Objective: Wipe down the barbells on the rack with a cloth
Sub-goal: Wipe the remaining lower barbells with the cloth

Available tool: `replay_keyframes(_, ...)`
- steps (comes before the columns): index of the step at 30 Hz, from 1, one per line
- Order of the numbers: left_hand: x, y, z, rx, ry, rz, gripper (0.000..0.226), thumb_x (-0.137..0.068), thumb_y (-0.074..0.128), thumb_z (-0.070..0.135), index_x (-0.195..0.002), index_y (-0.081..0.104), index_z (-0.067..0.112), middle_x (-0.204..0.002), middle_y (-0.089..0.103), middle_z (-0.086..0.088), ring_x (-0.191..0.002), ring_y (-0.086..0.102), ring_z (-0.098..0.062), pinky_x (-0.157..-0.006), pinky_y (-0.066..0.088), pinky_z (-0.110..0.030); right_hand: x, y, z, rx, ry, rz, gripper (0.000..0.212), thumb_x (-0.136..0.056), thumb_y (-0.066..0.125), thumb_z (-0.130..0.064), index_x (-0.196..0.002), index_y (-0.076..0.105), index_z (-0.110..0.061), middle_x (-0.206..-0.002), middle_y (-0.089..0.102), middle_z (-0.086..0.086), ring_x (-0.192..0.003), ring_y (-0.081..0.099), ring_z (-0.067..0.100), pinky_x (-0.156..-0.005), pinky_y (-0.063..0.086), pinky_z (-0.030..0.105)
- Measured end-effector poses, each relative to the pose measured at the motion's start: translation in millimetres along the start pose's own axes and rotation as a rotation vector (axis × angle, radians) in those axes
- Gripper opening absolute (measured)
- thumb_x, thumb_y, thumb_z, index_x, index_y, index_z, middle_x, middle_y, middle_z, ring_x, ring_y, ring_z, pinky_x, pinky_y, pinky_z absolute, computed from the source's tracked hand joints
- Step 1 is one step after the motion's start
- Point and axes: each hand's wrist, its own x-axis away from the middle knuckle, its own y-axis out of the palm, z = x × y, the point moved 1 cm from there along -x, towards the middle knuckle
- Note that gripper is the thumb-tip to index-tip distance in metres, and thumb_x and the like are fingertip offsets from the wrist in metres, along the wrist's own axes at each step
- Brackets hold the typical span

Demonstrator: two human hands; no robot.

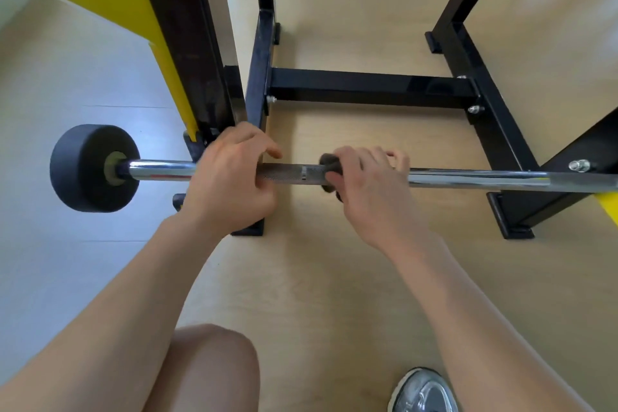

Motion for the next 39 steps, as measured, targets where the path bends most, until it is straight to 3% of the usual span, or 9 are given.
replay_keyframes(3,-4.9,-7.6,7.9,-0.098,-0.218,0.295,0.025,-0.083,0.052,0.003,-0.083,0.073,0.017,-0.085,0.064,0.004,-0.079,0.057,-0.018,-0.066,0.051,-0.038,-25.1,14.8,-44.9,-0.01,-0.204,0.016,0.028,-0.108,0.039,-0.035,-0.123,0.059,-0.022,-0.104,0.069,-0.003,-0.096,0.065,0.023,-0.102,0.042,0.046)
replay_keyframes(6,-4.6,-5.1,12.8,-0.058,-0.382,0.4,0.029,-0.086,0.049,0.0,-0.084,0.071,0.019,-0.084,0.067,0.004,-0.079,0.058,-0.016,-0.071,0.047,-0.033,-44.1,35.1,-86.3,-0.023,-0.381,0.004,0.031,-0.099,0.052,-0.019,-0.127,0.064,-0.012,-0.109,0.067,0.011,-0.087,0.063,0.034,-0.079,0.044,0.043)
replay_keyframes(12,0.1,-7.2,8.2,0.161,-0.449,0.435,0.04,-0.083,0.043,-0.004,-0.072,0.069,0.025,-0.07,0.062,0.017,-0.075,0.06,-0.009,-0.076,0.043,-0.016,-16.1,27.9,-58.2,-0.031,-0.315,0.106,0.039,-0.106,0.052,-0.034,-0.146,0.048,-0.037,-0.121,0.067,-0.008,-0.106,0.066,0.024,-0.107,0.035,0.051)
replay_keyframes(17,3.2,-15.8,8.5,0.334,-0.484,0.491,0.036,-0.082,0.043,-0.002,-0.073,0.072,0.017,-0.067,0.064,0.014,-0.07,0.061,-0.004,-0.061,0.04,-0.009,8.7,36.3,-54.1,-0.024,-0.008,0.305,0.028,-0.11,0.048,-0.032,-0.133,0.06,-0.024,-0.119,0.066,-0.001,-0.127,0.056,0.026,-0.105,0.033,0.049)
replay_keyframes(20,3.6,-15.5,10.6,0.384,-0.457,0.526,0.033,-0.085,0.045,0.001,-0.076,0.073,0.015,-0.07,0.067,0.011,-0.073,0.064,-0.009,-0.065,0.049,-0.022,-6.6,50.2,-98.5,-0.016,-0.24,0.263,0.039,-0.103,0.05,-0.016,-0.141,0.059,-0.022,-0.132,0.062,0.005,-0.145,0.044,0.027,-0.109,0.029,0.051)
replay_keyframes(23,3.4,-16.5,12.0,0.418,-0.45,0.566,0.031,-0.085,0.044,0.001,-0.078,0.073,0.011,-0.073,0.069,0.006,-0.075,0.065,-0.012,-0.07,0.055,-0.033,-17.2,50.8,-109.2,-0.036,-0.417,0.227,0.042,-0.1,0.057,-0.014,-0.142,0.058,-0.019,-0.137,0.061,0.011,-0.139,0.049,0.032,-0.108,0.032,0.054)
replay_keyframes(29,4.6,-17.1,7.2,0.262,-0.379,0.381,0.033,-0.088,0.043,0.003,-0.081,0.072,0.018,-0.074,0.067,0.011,-0.07,0.06,-0.009,-0.065,0.05,-0.028,19.6,40.7,9.1,0.211,-0.126,0.439,0.035,-0.107,0.057,-0.046,-0.138,0.059,-0.031,-0.124,0.066,-0.002,-0.121,0.06,0.026,-0.1,0.031,0.048)
replay_keyframes(32,4.7,-7.5,5.3,0.043,-0.253,0.25,0.031,-0.088,0.048,0.005,-0.078,0.071,0.023,-0.074,0.065,0.013,-0.067,0.057,-0.009,-0.08,0.047,-0.035,28.7,47.9,32.9,0.274,-0.013,0.517,0.034,-0.106,0.059,-0.048,-0.131,0.059,-0.025,-0.112,0.065,0.002,-0.116,0.063,0.028,-0.094,0.032,0.048)
replay_keyframes(39,2.7,9.5,21.6,-0.172,-0.265,0.134,0.024,-0.087,0.056,0.01,-0.086,0.073,0.027,-0.072,0.061,0.014,-0.072,0.052,-0.014,-0.094,0.036,-0.04,15.0,35.1,-4.9,0.128,0.0,0.3,0.053,-0.109,0.041,-0.059,-0.13,0.061,-0.015,-0.108,0.058,0.013,-0.102,0.054,0.034,-0.097,0.039,0.047)
